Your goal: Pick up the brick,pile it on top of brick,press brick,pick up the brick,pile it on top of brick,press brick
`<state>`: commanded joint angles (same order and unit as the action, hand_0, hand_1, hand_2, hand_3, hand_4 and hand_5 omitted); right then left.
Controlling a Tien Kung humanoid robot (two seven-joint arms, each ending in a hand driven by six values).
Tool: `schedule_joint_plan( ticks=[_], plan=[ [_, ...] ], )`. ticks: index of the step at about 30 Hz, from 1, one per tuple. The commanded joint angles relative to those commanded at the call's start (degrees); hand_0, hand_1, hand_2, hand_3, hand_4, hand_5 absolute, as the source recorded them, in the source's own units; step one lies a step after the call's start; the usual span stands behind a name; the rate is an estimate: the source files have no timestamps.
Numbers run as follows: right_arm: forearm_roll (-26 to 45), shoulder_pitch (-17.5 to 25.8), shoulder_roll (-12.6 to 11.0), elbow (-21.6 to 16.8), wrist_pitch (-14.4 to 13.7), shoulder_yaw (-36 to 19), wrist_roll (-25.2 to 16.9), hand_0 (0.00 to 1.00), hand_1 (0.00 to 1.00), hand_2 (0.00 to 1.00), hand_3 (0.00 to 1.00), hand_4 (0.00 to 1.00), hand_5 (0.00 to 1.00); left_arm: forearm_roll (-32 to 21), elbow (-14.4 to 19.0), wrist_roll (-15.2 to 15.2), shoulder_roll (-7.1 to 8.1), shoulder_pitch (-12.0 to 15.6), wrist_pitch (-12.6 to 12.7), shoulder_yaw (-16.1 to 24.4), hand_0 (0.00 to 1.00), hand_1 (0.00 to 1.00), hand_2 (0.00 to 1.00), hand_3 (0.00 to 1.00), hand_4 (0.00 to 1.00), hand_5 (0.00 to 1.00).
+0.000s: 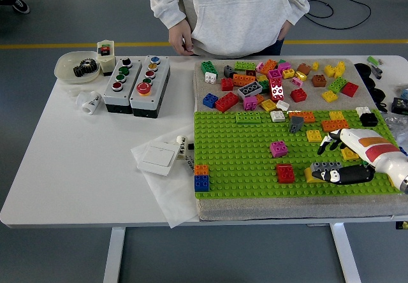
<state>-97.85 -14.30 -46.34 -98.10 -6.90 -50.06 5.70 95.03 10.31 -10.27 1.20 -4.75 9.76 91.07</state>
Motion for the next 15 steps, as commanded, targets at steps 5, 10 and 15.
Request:
schedule_joint_plan(
  ticks=[5,10,15],
  plan=[
    [0.19,1.38,-0.08,-2.05,0.45,0.08,0.47,0.651,0.652,0.705,0.556,0.87,0.49,-0.07,0.0,0.01,0.05,0.11,-0.05,-0.2,0.769,0.798,0.841,0.619,0.652,0.692],
    [0.71,2.08,-0.08,-2.61,0.63,0.37,0.28,0.656,0.655,0.708,0.57,0.888,0.49,-0.15,0.0,0.04,0.1,0.17,-0.05,-0.31,0.769,0.796,0.841,0.619,0.652,0.692],
    [0.92,2.31,0.07,-2.12,0.85,0.62,-0.03,0.661,0.657,0.711,0.573,0.901,0.501,-0.22,0.0,0.04,0.12,0.15,-0.07,-0.4,0.769,0.796,0.839,0.621,0.652,0.693]
  ],
)
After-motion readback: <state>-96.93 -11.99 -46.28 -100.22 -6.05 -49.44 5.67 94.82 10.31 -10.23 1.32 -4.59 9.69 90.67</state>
